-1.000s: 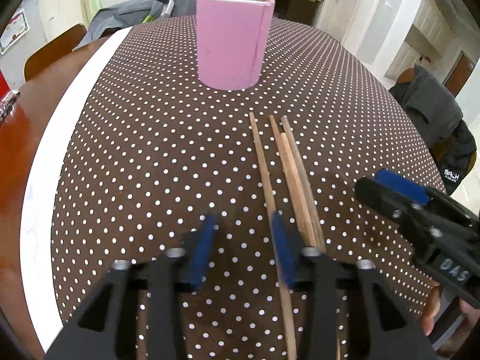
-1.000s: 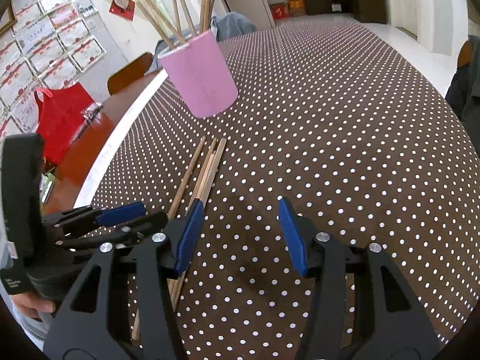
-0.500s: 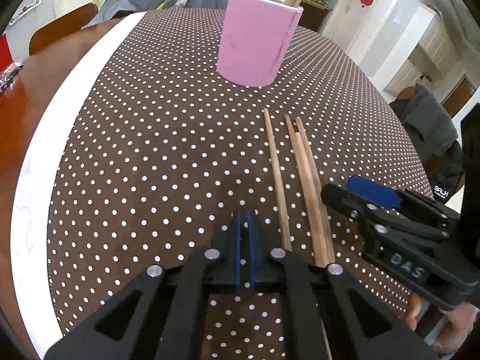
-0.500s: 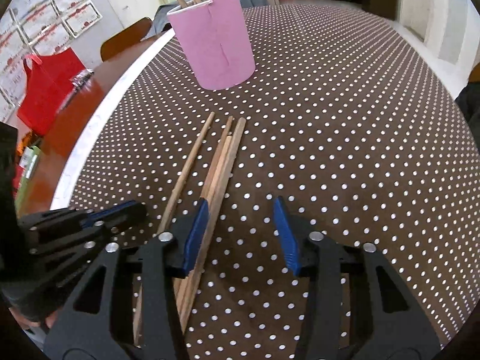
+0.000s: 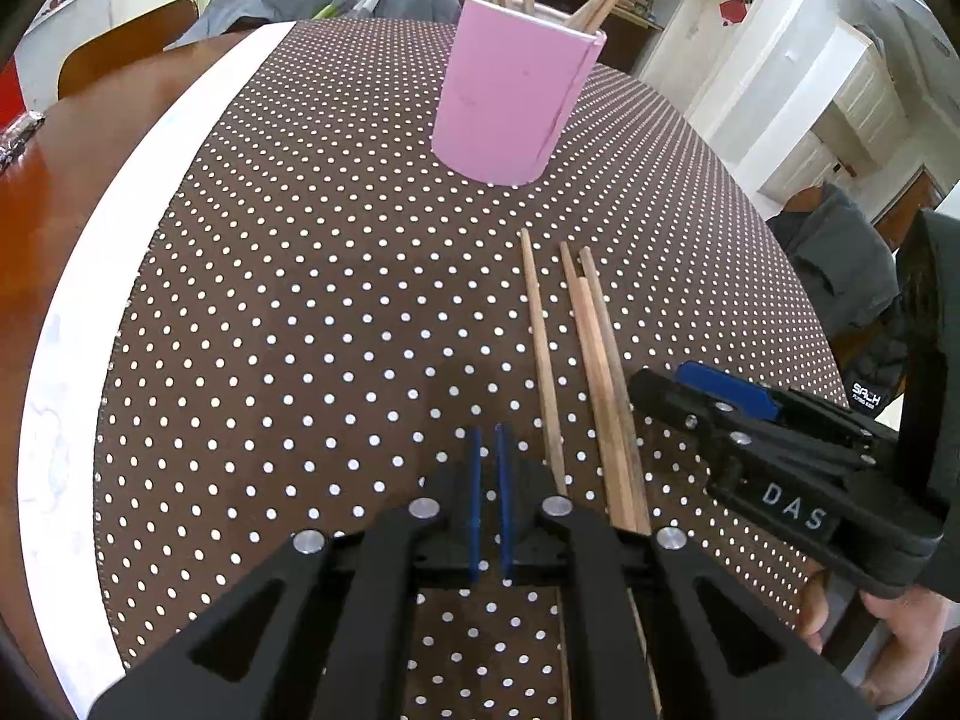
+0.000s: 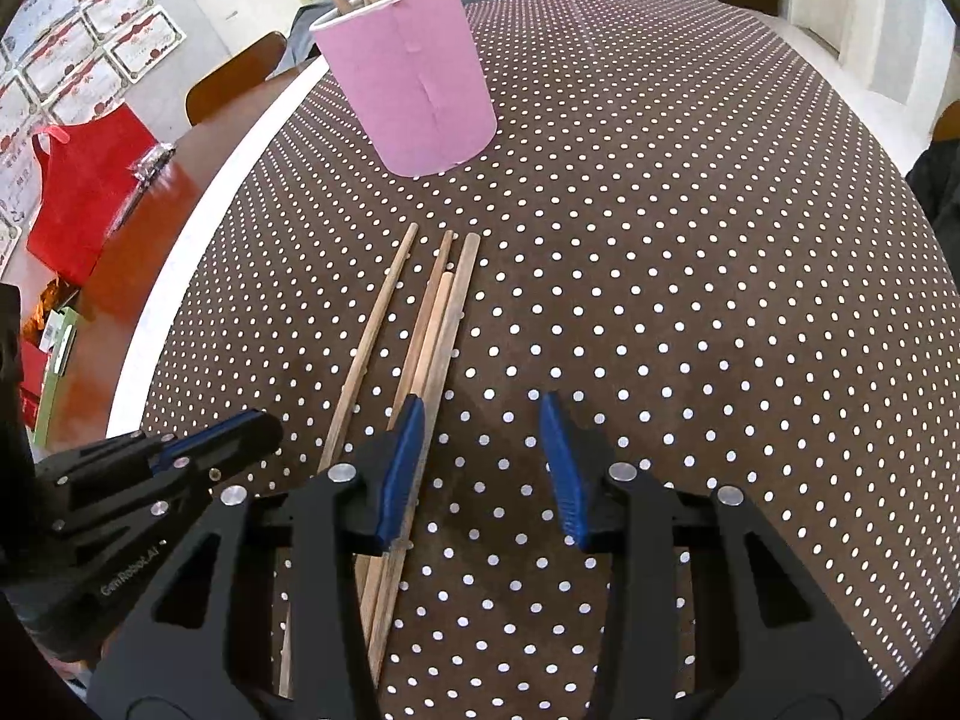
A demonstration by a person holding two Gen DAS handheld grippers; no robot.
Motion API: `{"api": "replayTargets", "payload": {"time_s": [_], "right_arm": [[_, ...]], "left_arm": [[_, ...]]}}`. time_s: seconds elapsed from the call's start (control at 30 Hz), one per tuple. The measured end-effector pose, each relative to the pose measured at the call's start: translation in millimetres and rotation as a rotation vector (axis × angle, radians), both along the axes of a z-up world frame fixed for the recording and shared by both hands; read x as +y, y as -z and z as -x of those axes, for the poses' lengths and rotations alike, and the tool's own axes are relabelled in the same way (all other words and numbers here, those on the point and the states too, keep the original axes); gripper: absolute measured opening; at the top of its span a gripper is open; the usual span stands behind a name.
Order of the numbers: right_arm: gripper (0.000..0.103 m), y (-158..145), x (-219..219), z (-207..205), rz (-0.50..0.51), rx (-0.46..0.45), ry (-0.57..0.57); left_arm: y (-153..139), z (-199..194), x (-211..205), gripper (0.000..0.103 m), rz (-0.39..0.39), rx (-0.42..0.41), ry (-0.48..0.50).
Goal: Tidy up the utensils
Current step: 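Lower both tools to the remaining sticks and position fingers around them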
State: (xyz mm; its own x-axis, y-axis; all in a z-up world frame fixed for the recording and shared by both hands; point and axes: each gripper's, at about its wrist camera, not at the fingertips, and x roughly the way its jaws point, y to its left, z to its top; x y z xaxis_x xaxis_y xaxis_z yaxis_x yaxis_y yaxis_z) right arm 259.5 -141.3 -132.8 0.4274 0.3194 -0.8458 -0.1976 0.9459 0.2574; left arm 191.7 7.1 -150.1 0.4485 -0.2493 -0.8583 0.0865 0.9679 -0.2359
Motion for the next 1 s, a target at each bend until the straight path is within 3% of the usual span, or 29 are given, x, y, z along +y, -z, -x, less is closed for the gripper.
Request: {"api": "replayTargets", "payload": {"time_s": [0.3, 0.53, 0.83, 0.87, 1.0], "right_arm": [[0.047, 2.1, 33.0, 1.3, 0.138, -0.029, -0.03], [0.045, 8.7, 28.7, 4.4, 0.139, -0.032, -0.039], [0.046, 7.8, 43.4, 6.3, 0.257, -0.04, -0.067], [0.044, 7.8, 41.8, 6.0, 0.247, -0.04, -0.072], [0.021, 6.1, 21.4, 2.9, 0.188, -0.033, -0.046]], "left_arm": [[0.2, 1.1, 5.4, 0.016, -0.012, 0.003, -0.017], [-4.6, 5.5, 13.1, 0.017, -0.014, -0.004, -0.017], [-7.6, 7.0, 5.5, 0.017, -0.006, 0.0, 0.002], [-7.8, 7.1, 4.5, 0.017, -0.004, 0.001, 0.005], [-7.6, 3.0, -7.5, 0.017, -0.006, 0.007, 0.031]]}}
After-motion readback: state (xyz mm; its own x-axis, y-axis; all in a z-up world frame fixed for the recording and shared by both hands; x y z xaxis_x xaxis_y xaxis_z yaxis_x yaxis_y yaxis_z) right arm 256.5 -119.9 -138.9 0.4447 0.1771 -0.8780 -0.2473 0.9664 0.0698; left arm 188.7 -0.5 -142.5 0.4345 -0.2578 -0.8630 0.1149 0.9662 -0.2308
